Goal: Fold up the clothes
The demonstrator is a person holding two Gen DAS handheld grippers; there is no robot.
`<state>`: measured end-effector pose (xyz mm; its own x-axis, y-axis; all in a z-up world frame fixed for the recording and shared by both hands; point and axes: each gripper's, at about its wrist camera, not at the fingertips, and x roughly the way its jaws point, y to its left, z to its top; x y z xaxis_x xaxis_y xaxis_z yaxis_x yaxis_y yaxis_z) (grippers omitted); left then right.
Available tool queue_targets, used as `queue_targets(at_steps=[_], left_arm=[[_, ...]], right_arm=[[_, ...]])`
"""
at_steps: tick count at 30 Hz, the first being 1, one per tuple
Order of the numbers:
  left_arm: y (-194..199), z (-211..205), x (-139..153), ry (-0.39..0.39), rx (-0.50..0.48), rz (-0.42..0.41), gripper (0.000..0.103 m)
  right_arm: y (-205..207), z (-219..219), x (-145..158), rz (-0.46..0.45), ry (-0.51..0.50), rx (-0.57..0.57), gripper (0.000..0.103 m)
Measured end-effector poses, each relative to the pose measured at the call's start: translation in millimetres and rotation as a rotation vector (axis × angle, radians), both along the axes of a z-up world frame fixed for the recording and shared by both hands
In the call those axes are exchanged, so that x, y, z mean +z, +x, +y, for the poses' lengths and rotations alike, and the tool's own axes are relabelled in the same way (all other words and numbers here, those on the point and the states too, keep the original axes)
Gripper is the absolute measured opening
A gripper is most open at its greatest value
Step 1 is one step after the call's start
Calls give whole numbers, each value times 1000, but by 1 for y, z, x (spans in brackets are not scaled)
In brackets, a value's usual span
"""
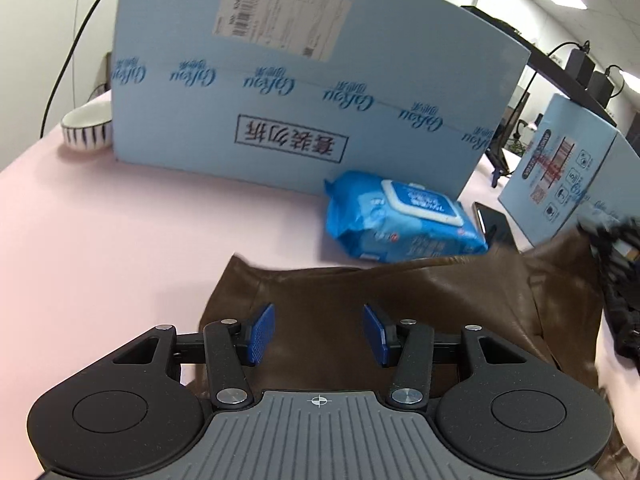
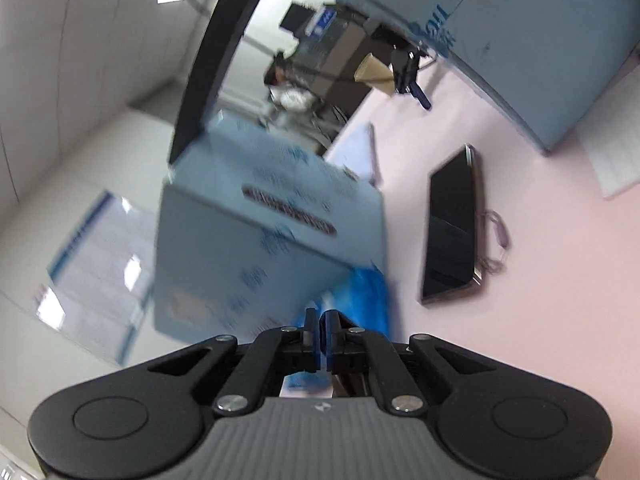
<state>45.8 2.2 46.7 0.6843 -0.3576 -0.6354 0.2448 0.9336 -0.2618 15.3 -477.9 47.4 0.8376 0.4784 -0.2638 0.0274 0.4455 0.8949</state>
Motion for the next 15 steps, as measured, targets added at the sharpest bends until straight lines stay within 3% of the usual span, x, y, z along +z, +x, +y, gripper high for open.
queue_targets(at_steps=[1,3,4,5,7,9,11,13,15], left_arm=[[3,-2,-2,9,2,9,48],[11,-7,-12,77,22,71,48],[14,-7,-17,106,34,106,48],[16,-5,-23,119,44,136,48],[18,-1,-32,134,55,176,48],[15,2,-33,141,37,173,48],[12,2,-31,156,17,178,48],[11,4,-23,112,18,146,48],[11,2,-16,93,22,92,48]], right_arm=[[8,-2,1,-16,-4,-22,3],[22,-4,6,-35,-132,-98,8],[28,-3,9,-28,-223,-129,19],[32,-1,14,-8,-327,-145,44],[31,5,25,45,-509,-137,72],[19,9,34,67,-606,-95,75],[12,12,35,96,-611,-3,77],[8,24,30,130,-663,105,78],[10,39,19,148,-777,136,78]])
